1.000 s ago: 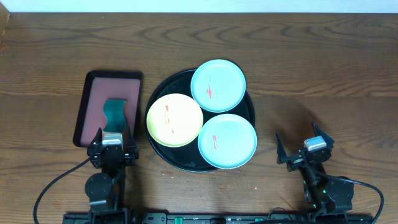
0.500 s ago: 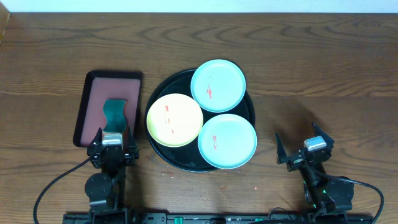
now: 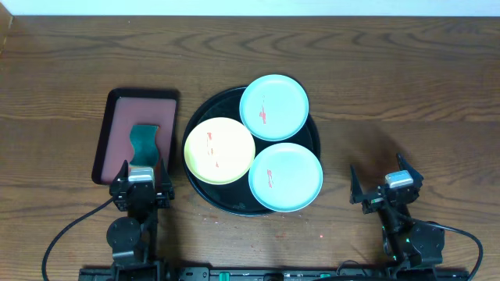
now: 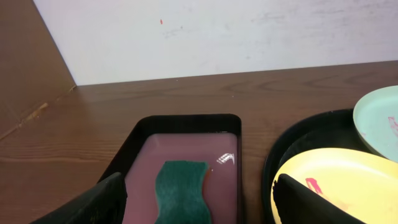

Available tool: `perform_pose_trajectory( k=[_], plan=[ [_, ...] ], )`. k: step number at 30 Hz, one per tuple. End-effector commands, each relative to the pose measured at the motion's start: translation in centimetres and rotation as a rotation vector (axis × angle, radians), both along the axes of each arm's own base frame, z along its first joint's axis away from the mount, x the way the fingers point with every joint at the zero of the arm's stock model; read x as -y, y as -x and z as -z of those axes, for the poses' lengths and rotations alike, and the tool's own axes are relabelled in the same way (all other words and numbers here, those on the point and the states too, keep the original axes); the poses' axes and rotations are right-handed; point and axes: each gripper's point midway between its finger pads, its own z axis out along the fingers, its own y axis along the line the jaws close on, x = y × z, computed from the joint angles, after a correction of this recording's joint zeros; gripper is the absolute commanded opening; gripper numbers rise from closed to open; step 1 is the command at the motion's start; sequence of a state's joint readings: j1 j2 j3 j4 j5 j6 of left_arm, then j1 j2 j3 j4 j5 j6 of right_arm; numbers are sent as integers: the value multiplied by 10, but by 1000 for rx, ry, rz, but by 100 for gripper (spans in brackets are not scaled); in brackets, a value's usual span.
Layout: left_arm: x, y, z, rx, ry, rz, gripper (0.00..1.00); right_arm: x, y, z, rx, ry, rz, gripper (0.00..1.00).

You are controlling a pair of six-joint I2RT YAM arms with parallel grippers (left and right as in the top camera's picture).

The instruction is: Clean dirty plates on tray and stack at the side

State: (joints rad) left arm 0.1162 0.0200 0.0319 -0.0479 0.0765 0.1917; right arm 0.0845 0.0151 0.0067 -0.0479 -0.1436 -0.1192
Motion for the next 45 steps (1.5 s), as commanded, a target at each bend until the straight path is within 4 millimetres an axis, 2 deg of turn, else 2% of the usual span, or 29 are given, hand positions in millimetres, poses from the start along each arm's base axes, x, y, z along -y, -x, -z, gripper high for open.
perform_pose_trajectory(
  k=[1,6,9,12,18,21,23,26,29,32,38,41,45],
  plan=[
    [1,0,18,-46,-7,8,76,1,0,0,-6,-35,8,99],
    [0,-1,14,-31,-13,4,76,2,0,-3,-2,-43,10,99],
    [5,-2,3,15,69,23,76,3,1,-15,10,-70,18,99],
    [0,-1,-11,48,115,-12,76,3,1,-32,25,-82,18,99],
    [0,6,-64,122,113,-11,76,2,-6,-76,13,-81,17,99],
    [0,7,-94,108,114,-12,76,2,-17,-98,-27,-70,21,99],
    [0,6,-123,93,116,-13,76,0,-30,-114,-63,-51,20,99],
    [-1,0,-148,42,122,-16,76,-2,-45,-127,-121,-47,15,99],
    [-2,-10,-161,-67,134,-23,76,-5,-61,-132,-214,-40,7,99],
    [-3,-20,-160,-207,149,-32,76,-13,-74,-130,-331,-38,-27,99],
    [-2,-39,-145,-530,191,-32,76,-20,-97,-109,-634,-29,-47,99],
    [9,-54,-129,-640,236,28,76,-25,-109,-97,-759,-33,-67,99],
    [15,-70,-97,-754,283,56,76,-37,-130,-85,-797,-89,-104,99]
  ],
)
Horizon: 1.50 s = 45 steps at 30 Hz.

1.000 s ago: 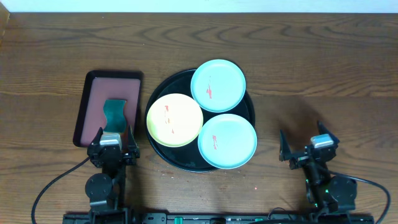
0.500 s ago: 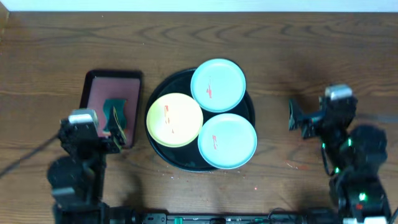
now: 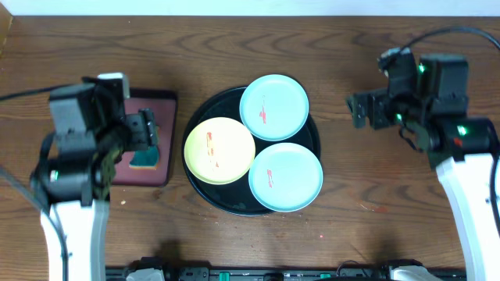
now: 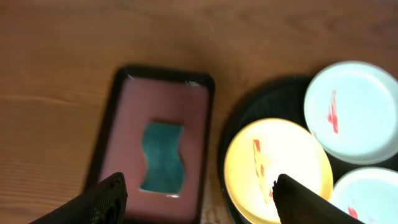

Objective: Clean dirty plates on tray and stack at the side
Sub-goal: 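Reach the left gripper to the sponge and the right gripper to the yellow plate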

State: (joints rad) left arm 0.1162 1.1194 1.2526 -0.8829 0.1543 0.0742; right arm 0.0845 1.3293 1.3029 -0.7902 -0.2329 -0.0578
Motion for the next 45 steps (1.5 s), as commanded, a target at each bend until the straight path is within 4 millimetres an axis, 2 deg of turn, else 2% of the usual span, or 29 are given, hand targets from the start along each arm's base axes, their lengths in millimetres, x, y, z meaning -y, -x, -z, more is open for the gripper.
perform_pose_trajectory(
  k=[1,4,9,11,17,25,27,35,45],
  plan=[
    [10,-12,19,-76,84,28,76,-19,-11,4,-39,-119,-34,99],
    [12,-22,44,-158,112,32,76,-43,-13,9,-73,-225,-129,94],
    [8,-29,72,-248,116,17,76,-71,-20,34,-170,-280,-111,87],
    [0,-29,79,-275,99,-28,76,-87,-22,46,-209,-285,-91,86],
    [-45,-19,86,-321,11,-233,76,-143,-19,83,-338,-277,-46,78],
    [-69,-15,96,-351,2,-308,76,-201,-7,135,-485,-222,-28,58],
    [-71,-16,101,-365,5,-313,76,-209,-3,149,-502,-187,-15,51],
    [-71,-17,119,-426,10,-310,76,-237,14,183,-529,-117,-31,41],
    [-72,-17,123,-438,10,-309,75,-243,23,215,-550,-34,-17,28]
  ],
)
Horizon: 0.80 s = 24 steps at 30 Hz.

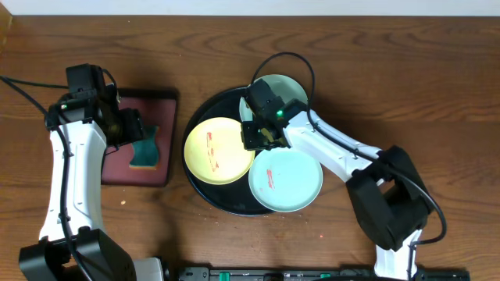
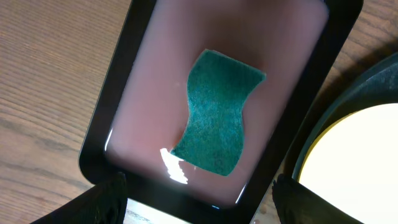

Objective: Clean dirty plates on tray and stack at the side
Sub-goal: 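Reach the left gripper to the sponge and the right gripper to the yellow plate, then grasp the green sponge with the left gripper, pinch the yellow plate rim with the right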

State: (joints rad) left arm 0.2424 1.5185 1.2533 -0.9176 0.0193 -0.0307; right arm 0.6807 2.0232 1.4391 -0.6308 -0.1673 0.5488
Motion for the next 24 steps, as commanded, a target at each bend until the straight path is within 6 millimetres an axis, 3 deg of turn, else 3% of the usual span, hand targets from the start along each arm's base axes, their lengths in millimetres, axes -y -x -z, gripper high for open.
perform_pose_trajectory(
  k=[1,11,15,24],
  plan=[
    [-4,-1,-3,2,-9,-24,75,-3,-2,8,8,31,13,27],
    [-4,-1,5,-24,-6,-11,75,-4,-2,35,-21,54,16,17],
    [-4,-2,19,-69,-5,27,75,-5,-2,37,-23,53,15,1],
    [-5,-10,64,-174,9,139,70,-5,-2,37,-21,53,10,1]
  ],
)
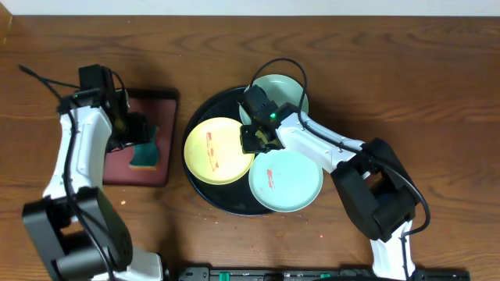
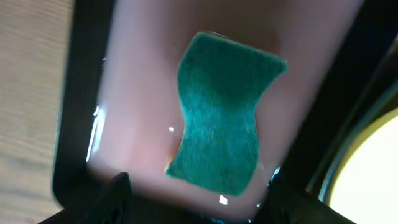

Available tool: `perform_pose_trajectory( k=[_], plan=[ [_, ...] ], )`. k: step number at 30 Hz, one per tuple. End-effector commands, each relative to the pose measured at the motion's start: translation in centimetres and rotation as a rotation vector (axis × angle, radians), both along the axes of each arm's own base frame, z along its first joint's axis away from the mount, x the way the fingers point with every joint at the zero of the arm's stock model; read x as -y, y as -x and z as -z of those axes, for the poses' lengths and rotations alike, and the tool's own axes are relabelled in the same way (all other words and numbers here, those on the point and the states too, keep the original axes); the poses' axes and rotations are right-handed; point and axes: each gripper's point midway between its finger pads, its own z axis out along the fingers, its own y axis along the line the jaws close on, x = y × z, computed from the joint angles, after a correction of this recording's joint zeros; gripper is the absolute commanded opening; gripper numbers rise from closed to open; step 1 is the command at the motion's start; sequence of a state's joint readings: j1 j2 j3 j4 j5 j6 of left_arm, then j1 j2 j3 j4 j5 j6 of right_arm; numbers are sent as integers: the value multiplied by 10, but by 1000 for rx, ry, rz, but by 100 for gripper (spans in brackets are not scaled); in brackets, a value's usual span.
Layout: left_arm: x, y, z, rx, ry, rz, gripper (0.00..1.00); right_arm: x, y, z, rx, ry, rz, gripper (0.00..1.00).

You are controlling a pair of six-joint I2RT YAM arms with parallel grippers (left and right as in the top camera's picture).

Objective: Clean dirty plates on tray and stack at the side
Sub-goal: 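Grasp the green sponge with the left gripper, pinch the yellow plate rim with the right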

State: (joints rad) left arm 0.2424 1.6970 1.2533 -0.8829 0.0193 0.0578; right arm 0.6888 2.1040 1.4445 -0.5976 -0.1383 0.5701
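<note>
Three dirty plates lie on the round black tray (image 1: 205,190): a yellow plate (image 1: 217,152) at the left, a teal plate (image 1: 287,94) at the back, partly under my right arm, and a second teal plate (image 1: 286,179) in front. All three show red smears. My right gripper (image 1: 252,138) sits low at the yellow plate's right rim, and its jaws are hard to make out. A green sponge (image 2: 222,123) lies in pink water in the small black tray (image 2: 87,81). My left gripper (image 2: 196,208) hovers close over it, open, one finger on each side.
The small tray (image 1: 117,168) stands left of the round tray, almost touching it. Bare wooden table lies to the right and behind. Cables run from both arms across the table.
My left gripper has come closer to the sponge, which now fills more of the wrist view. My right gripper stays at the yellow plate's right rim, nearly where it was.
Both arms were parked at the table's front edge with grippers open. Then both were raised, the left over the sponge tray and the right at the far right. Later the left gripper hung over the sponge and the right gripper was down between the plates, as now.
</note>
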Motion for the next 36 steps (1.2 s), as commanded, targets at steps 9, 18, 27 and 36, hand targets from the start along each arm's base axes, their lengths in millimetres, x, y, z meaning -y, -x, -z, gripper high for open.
perform_pose_trajectory(
  k=[9,18,27,36],
  plan=[
    [-8,-25,53,-39,-8,107,59,-5,1,5,3,8,-28,1],
    [5,-24,74,-71,72,138,54,-5,0,5,7,5,-36,1],
    [15,-15,68,-94,133,135,55,-1,-4,5,2,-2,-23,1],
    [15,-14,43,-65,123,139,57,-3,-2,4,-5,-14,-38,1]
  ],
)
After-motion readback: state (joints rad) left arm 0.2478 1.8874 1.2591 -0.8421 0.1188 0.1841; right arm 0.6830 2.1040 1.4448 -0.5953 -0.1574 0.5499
